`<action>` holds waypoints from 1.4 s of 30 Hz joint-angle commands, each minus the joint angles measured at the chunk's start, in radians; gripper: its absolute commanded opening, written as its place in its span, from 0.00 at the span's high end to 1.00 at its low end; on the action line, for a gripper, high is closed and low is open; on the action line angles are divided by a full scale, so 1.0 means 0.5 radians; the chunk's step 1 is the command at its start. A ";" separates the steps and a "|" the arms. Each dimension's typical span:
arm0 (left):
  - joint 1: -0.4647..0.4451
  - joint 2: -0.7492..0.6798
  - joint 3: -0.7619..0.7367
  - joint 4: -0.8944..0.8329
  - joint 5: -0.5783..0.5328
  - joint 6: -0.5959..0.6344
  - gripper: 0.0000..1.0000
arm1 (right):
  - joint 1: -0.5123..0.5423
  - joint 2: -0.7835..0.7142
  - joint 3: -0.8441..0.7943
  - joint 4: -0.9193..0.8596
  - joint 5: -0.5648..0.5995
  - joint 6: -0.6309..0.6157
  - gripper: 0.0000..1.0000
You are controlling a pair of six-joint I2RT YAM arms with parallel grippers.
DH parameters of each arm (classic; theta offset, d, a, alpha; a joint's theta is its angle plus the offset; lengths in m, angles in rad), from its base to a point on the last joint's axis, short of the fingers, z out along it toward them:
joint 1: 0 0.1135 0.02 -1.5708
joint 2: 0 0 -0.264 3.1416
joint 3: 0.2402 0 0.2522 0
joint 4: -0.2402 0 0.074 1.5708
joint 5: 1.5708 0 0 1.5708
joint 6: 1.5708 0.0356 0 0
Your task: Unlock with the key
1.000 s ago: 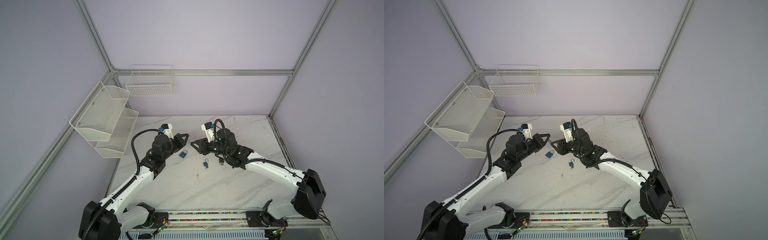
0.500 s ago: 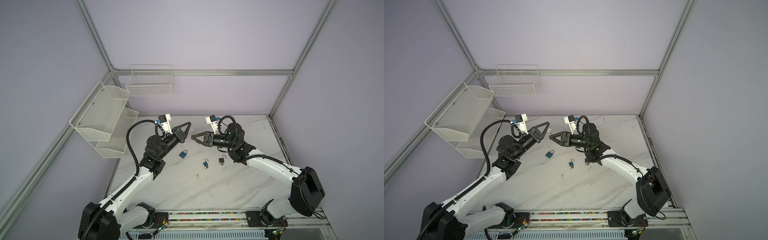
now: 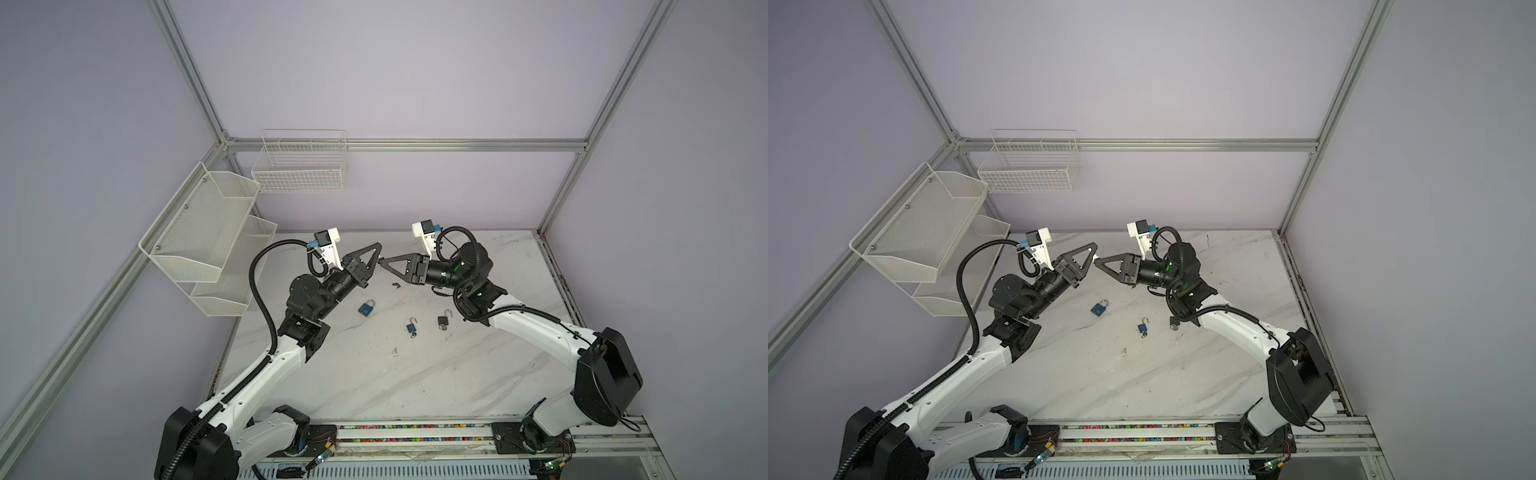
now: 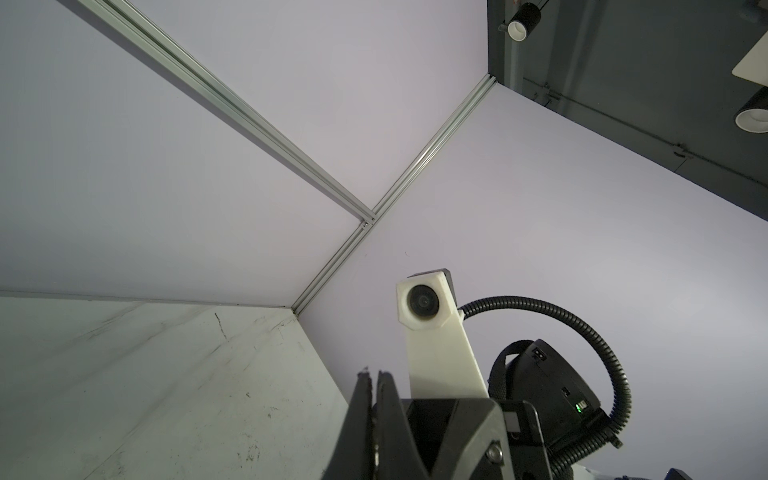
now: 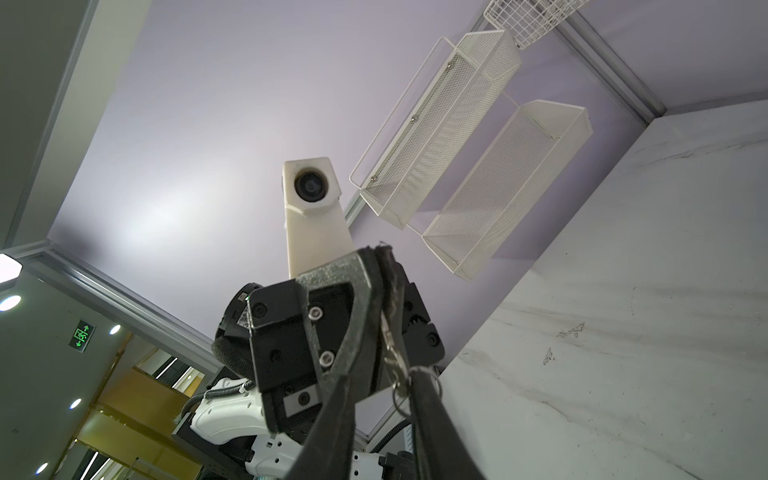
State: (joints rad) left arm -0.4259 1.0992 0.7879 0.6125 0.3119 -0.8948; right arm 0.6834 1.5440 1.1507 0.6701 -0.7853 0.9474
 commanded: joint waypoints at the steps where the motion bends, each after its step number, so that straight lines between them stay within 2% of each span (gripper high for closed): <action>1: -0.007 -0.039 -0.060 0.079 0.033 0.062 1.00 | -0.007 0.032 0.088 0.066 -0.007 -0.008 0.73; 7: -0.010 -0.017 -0.027 0.077 0.060 0.053 1.00 | -0.008 0.059 0.092 0.069 0.006 -0.033 0.77; 16: -0.015 -0.029 -0.038 0.032 0.005 0.078 1.00 | -0.008 0.058 0.076 0.057 0.012 -0.044 1.00; 23: -0.013 -0.043 -0.033 -0.051 -0.044 0.101 1.00 | -0.008 0.001 0.081 -0.113 0.068 -0.136 1.00; 24: -0.013 -0.053 -0.031 -0.074 -0.057 0.110 0.91 | -0.008 -0.006 0.077 -0.144 0.084 -0.127 1.00; 25: -0.008 -0.067 -0.027 -0.104 -0.096 0.097 0.76 | -0.013 -0.012 0.074 -0.200 0.105 -0.125 1.00; 26: 0.011 -0.083 -0.016 -0.150 -0.141 0.054 0.66 | -0.029 -0.023 0.054 -0.247 0.129 -0.131 1.00; 29: 0.130 -0.116 0.065 -0.407 -0.042 0.136 0.49 | -0.085 -0.107 -0.094 -0.284 0.203 -0.134 1.00; 31: 0.170 -0.148 0.081 -0.608 -0.065 0.201 0.42 | -0.120 -0.162 -0.172 -0.351 0.251 -0.162 1.00; 34: 0.234 -0.118 0.130 -0.903 -0.060 0.300 0.38 | -0.169 -0.225 -0.268 -0.494 0.330 -0.219 1.00; 38: 0.252 0.075 0.302 -1.523 -0.296 0.547 0.36 | -0.175 -0.272 -0.347 -0.777 0.535 -0.472 1.00; 42: 0.254 0.372 0.452 -1.867 -0.466 0.704 0.36 | -0.173 -0.184 -0.345 -1.000 0.609 -0.600 1.00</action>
State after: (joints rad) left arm -0.3073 1.2228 0.8909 -0.1036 0.1669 -0.6533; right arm 0.5945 1.4338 0.9848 0.2905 -0.5392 0.7353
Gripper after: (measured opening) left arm 0.638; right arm 0.053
